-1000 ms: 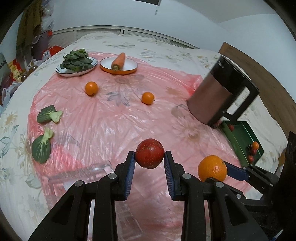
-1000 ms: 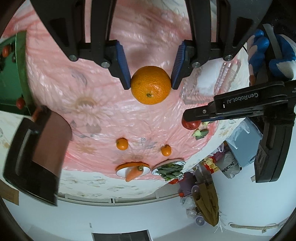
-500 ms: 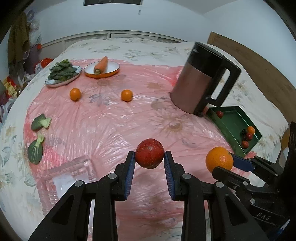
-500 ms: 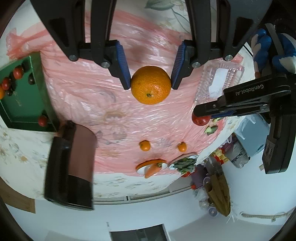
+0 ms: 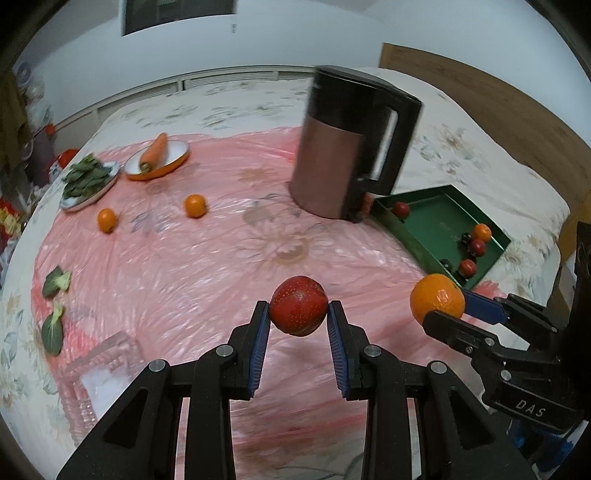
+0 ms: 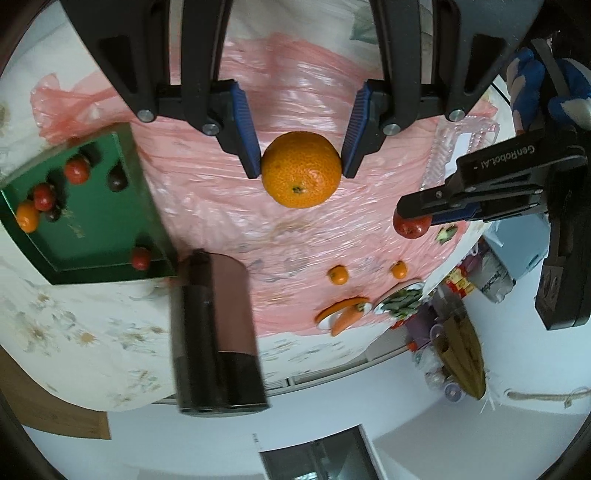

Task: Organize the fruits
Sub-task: 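Carry the apple in the left tool while the right tool carries the orange to the green tray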

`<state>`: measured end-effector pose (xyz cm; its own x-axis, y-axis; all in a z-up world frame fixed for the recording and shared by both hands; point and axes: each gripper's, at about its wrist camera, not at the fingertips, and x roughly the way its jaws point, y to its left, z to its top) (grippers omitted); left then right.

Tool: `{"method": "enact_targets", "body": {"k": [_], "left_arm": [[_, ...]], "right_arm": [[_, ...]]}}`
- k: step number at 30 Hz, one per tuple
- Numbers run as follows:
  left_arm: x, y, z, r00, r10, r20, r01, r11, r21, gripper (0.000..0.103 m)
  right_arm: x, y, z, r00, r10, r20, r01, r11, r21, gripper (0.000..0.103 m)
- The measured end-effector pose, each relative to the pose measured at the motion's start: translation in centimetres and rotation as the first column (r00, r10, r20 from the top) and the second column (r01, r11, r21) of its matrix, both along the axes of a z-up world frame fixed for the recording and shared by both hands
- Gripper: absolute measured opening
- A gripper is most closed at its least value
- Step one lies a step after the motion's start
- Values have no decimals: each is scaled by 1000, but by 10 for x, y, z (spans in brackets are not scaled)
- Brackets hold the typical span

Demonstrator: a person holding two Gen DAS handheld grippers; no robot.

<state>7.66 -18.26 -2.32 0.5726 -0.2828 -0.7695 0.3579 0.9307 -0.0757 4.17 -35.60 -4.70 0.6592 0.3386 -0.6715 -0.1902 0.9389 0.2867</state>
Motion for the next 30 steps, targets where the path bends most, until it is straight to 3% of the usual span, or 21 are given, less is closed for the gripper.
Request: {"method": "enact_targets", "body": {"k": [8, 19, 30], "left_arm": [[4, -55, -1, 996, -83, -8, 83, 996, 14, 27], [21, -124, -6, 982, -182, -53, 181, 983, -32, 27], [58, -204, -20, 959, -273, -76, 273, 962, -21, 27]], "right_arm": [[-1, -52, -4, 996, -93, 11, 92, 996, 21, 54], [13, -139, -9, 967, -253, 26, 252, 967, 20, 54], [27, -238, -24, 877, -479, 30, 479, 878, -2, 54]]}}
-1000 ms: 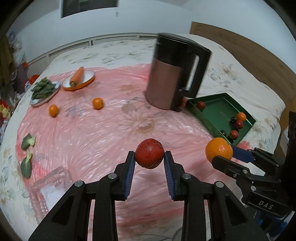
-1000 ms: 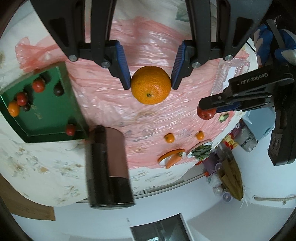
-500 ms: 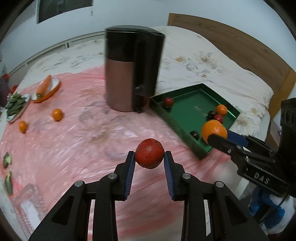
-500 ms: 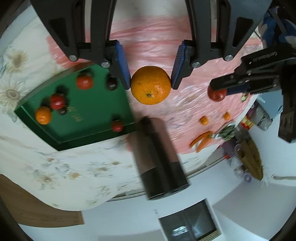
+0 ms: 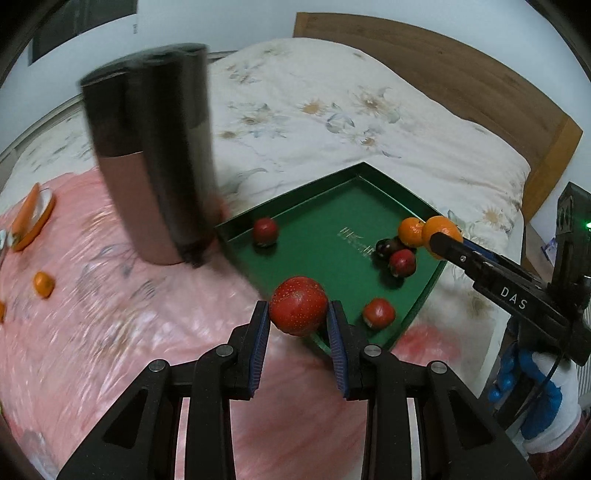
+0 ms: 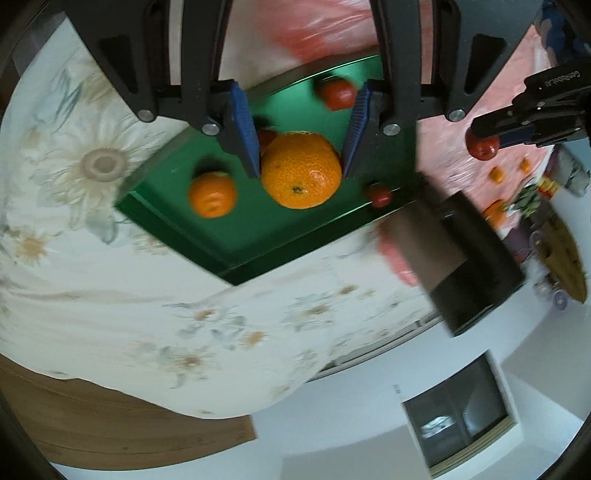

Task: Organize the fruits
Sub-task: 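Carry the apple in the left tool while the right tool carries the orange to the green tray, then open the left tool over the green tray while the right tool releases the orange there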

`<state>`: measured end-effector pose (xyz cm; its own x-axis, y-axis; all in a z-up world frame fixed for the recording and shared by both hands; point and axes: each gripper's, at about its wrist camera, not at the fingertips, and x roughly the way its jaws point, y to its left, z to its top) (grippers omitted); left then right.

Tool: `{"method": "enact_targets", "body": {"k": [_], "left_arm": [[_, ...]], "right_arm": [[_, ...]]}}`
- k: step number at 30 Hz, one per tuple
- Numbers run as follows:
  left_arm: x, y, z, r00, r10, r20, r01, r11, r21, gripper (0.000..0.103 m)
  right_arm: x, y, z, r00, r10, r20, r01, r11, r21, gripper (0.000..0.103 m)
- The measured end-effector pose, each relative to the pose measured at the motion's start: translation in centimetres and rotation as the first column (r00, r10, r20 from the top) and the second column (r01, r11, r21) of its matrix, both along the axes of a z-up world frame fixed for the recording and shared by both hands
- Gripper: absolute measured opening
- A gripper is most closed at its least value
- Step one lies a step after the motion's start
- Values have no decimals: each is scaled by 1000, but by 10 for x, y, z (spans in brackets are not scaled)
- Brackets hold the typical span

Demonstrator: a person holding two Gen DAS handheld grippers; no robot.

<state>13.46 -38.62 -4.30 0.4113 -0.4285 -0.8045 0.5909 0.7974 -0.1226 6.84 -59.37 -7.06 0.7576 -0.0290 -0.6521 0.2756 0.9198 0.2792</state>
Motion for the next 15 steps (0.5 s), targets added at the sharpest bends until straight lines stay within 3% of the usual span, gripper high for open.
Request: {"method": "enact_targets", "body": {"k": [7, 15], "left_arm": [[21, -33, -29, 999, -20, -45, 22, 999, 42, 27], [30, -50, -55, 997, -33, -76, 40, 996, 84, 27]], "right_arm": [[9, -26, -18, 997, -60, -47, 57, 997, -51, 54], [21, -27, -38, 994, -66, -84, 62, 997, -55, 55]]}}
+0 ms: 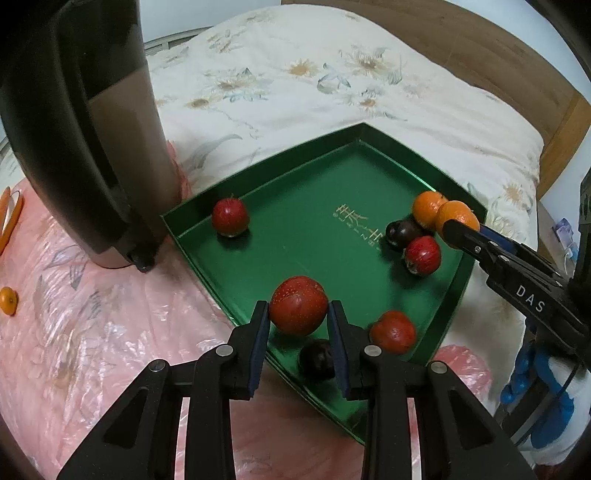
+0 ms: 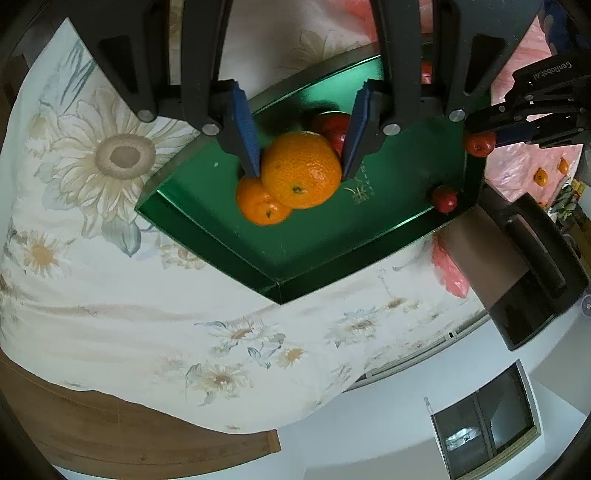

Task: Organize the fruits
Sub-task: 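Open the left tool over the green tray while the right tool releases the orange there, then withdraw both open tools from the green tray back toward the remaining oranges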

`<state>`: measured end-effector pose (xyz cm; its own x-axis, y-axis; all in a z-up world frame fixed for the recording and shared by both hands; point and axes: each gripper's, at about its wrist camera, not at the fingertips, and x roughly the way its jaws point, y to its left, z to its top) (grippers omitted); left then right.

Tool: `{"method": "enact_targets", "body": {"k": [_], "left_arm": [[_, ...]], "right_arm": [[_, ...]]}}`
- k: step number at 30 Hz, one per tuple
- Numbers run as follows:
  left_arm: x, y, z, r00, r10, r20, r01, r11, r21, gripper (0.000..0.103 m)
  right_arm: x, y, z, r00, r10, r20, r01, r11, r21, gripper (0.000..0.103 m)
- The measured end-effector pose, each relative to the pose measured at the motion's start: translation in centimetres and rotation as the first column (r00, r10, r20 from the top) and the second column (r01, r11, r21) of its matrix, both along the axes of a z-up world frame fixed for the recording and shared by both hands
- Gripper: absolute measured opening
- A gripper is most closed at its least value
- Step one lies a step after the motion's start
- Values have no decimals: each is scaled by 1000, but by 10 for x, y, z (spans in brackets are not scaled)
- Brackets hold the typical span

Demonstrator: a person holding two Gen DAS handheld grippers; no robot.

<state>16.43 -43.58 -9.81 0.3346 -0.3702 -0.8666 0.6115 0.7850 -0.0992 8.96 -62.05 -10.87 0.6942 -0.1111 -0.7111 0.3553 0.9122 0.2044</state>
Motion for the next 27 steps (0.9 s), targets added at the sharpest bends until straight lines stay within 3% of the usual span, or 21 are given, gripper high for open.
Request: {"method": "enact_targets", "body": {"k": [14, 16, 18, 27], "left_arm": [[6, -3, -10, 999, 0, -45, 0, 1000, 2, 28], [6, -3, -7, 999, -8, -46, 7, 1000, -14, 39], [3, -3, -3, 999, -12, -36, 12, 1000, -18, 47], [-10, 7, 22, 1000, -14, 18, 14, 999, -31, 47]], "right_arm": [[2, -1, -8, 999, -28, -32, 27, 999, -31, 58], [2, -1, -6, 999, -31, -29, 30, 999, -34, 68], [1, 0, -4, 999, -29, -27, 28, 999, -38, 70], [-8, 9, 15, 1000, -15, -2, 15, 999, -50, 70]]}}
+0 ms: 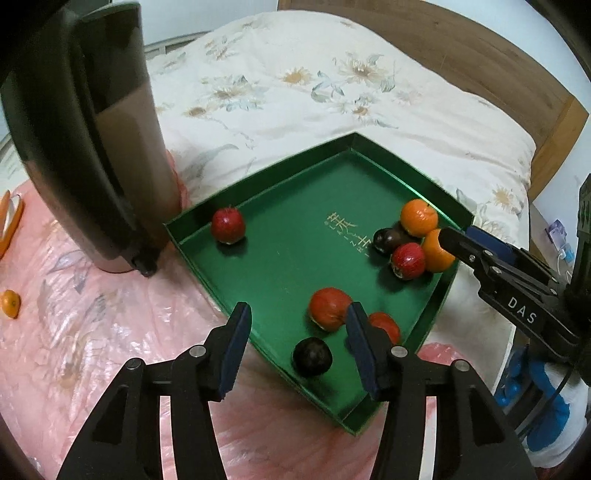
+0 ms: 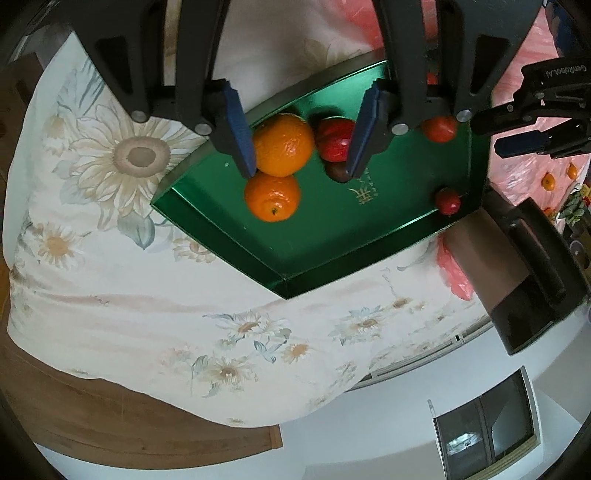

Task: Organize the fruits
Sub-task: 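Withdraw both open tools from the green tray back toward the remaining oranges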

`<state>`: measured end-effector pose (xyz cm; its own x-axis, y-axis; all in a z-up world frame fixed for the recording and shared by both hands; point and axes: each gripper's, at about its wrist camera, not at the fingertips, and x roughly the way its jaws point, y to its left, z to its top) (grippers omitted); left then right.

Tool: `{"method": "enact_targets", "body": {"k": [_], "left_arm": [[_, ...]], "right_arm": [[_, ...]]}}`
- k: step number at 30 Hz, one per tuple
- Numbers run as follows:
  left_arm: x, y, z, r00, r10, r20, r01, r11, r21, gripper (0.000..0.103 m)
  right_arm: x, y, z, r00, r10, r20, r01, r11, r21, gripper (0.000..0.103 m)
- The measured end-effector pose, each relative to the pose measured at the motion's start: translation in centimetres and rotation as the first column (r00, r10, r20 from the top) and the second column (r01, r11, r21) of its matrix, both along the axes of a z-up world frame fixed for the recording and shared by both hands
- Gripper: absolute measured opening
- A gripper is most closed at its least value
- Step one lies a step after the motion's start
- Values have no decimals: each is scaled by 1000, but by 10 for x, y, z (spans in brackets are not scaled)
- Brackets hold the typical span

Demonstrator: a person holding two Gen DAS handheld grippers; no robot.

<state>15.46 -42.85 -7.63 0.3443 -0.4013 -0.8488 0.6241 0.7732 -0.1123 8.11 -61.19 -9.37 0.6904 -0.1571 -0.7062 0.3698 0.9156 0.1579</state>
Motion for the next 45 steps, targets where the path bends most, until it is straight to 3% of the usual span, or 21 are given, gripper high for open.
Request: {"method": "enact_targets", "body": {"k": [6, 8, 15, 34, 38, 45], "left_arm": [[-16, 17, 24, 998, 12, 60, -12, 1000, -10, 52], [-24, 25, 32, 997, 20, 75, -19, 1000, -16, 54], [-52, 54, 47, 993, 39, 113, -37, 999, -23, 57], [-104, 136, 72, 959, 162, 231, -161, 987, -22, 61], [-108, 149, 74, 953, 184, 241, -181, 983, -34, 73], [-113, 175, 71, 947, 219, 233, -214, 976, -47, 73]], "right_arm": [[-14, 19, 19, 999, 20, 26, -20, 1000, 2, 75], [-20, 28, 25, 999, 33, 28, -33, 999, -4, 91], [-39, 57, 40, 997, 67, 44, -67, 998, -3, 102], [-81, 136, 57, 981, 183, 59, -183, 983, 2, 103], [-84, 150, 57, 977, 205, 51, -205, 979, -5, 103], [-88, 171, 56, 971, 237, 34, -237, 971, -15, 103]]}}
